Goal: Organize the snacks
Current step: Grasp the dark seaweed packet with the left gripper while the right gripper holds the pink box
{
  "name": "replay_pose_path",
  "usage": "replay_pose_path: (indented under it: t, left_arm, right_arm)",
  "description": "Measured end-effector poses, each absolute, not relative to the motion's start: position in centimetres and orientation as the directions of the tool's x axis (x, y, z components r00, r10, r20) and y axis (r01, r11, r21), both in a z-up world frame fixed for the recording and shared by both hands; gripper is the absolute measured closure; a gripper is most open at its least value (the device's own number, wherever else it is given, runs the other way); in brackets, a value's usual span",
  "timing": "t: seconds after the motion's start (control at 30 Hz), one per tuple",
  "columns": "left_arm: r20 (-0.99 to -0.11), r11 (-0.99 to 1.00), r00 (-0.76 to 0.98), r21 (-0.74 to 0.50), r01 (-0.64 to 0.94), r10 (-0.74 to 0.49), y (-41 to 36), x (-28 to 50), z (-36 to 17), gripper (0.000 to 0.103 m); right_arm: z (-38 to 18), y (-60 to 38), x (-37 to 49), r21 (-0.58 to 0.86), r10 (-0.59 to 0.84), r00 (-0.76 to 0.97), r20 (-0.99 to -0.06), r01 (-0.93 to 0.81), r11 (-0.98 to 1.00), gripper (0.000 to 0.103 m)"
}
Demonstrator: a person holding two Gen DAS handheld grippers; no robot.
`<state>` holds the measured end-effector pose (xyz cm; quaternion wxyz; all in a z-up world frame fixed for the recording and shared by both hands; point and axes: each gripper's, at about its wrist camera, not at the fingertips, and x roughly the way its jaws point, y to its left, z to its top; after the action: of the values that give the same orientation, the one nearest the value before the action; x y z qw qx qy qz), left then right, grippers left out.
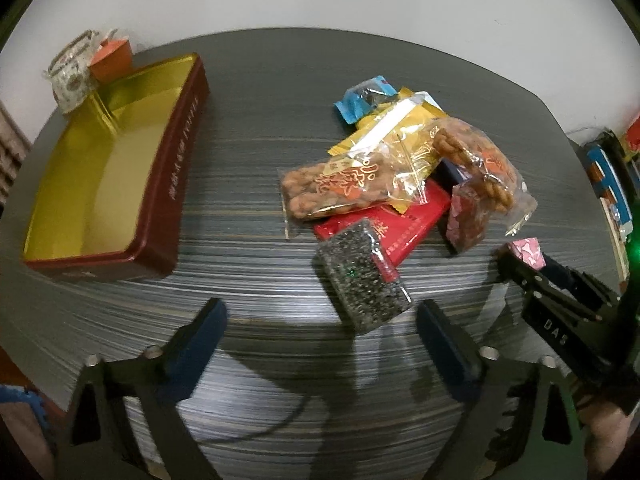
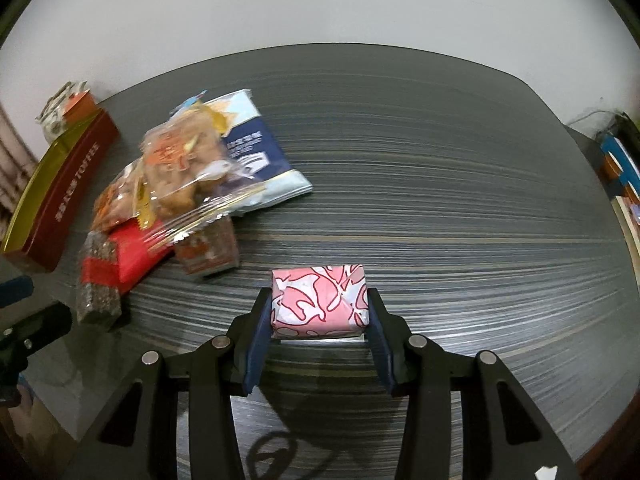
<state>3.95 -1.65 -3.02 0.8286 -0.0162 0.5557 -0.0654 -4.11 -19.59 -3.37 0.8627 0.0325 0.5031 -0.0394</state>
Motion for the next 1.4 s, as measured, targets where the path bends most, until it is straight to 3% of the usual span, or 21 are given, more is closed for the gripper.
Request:
replay_pose_path:
  t: [0.1, 0.47, 0.57, 0.63, 1.4]
  left_arm:
    - [-0.926, 0.988, 0.344, -0.136, 0.079, -0.155, -1.8, 4.5, -3.5, 0.025]
    - [-0.934, 0.972, 0.273, -0.233, 0.015, -0.228, -3.0, 6.4, -4.6, 0.029]
    - [-0.938, 0.974, 0.266, -0.225, 0.017, -0.221, -3.4, 6.7, -5.1, 0.04]
    - [-0.939, 0.973, 0.261, -0.228, 0.019, -0.225, -3.4, 6.8, -5.2, 0.053]
    - [-0.924, 0.972, 0.302, -0.21, 0.108, -0.233, -3.0, 4.4, -3.0, 0.058]
  right_arm:
    - [-3.3, -19.7, -4.2, 0.008, -0.042, 0.489, -0.871, 0.099, 0.995, 0.062]
    - [-3.5, -19.6, -4.1, 0.013, -0.038, 0.49, -0.871, 0.1, 0.995, 0.061]
    - [-3.5, -19.6, -4.1, 0.02, -0.032, 0.488, -0.872, 0.101, 0.995, 0.061]
    - [-3.5, -19.8, -4.1, 0.028, -0.027, 0.488, -0.872, 0.104, 0.994, 0.061]
    - [-3.5, -19.6, -4.2, 0.009, -0.041, 0.487, -0.873, 0.099, 0.995, 0.061]
